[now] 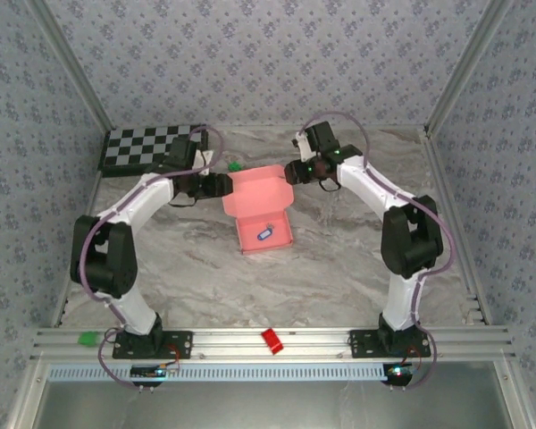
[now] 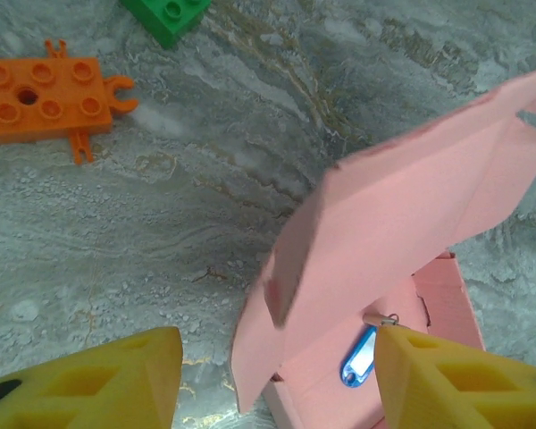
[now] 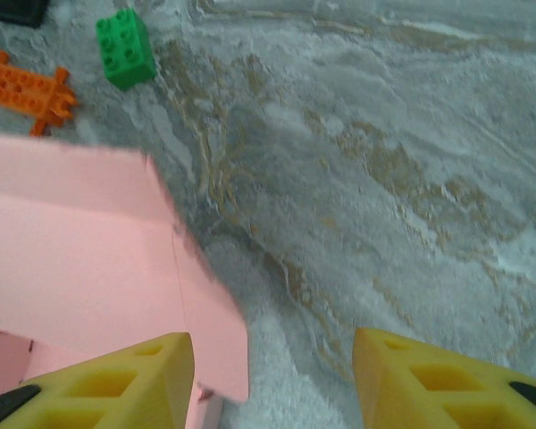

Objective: Fold the paper box

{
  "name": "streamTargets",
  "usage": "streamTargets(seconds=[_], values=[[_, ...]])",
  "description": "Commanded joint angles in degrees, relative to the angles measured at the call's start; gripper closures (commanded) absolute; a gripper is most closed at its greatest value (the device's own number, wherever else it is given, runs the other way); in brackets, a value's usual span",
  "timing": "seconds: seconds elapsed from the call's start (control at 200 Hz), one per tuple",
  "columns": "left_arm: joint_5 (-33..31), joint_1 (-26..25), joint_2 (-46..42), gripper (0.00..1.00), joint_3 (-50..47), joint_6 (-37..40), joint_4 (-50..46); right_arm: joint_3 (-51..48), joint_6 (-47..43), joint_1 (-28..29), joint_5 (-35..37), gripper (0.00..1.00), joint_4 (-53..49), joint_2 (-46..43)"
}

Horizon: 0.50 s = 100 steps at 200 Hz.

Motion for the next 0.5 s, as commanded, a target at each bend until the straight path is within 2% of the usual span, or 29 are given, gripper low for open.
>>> streamTargets(seconds=[0.0,0.205,0.495], values=[[3.01,0.37,3.11,0.42,3.56,1.01,-3.34,3.38,-2.91,-0.78,-6.45,0.47,-2.76,3.41],[3.74,0.37,5.54,0.43,5.78,0.87,-3.69,6.18,-3.52,-1.83,-11.92,0.47,-3.21,7.17],[5.86,0.37,7.41,0.53,7.87,1.0,-4.96,8.01,-3.28,-1.65,-13.69,0.52,-3.89,9.4]])
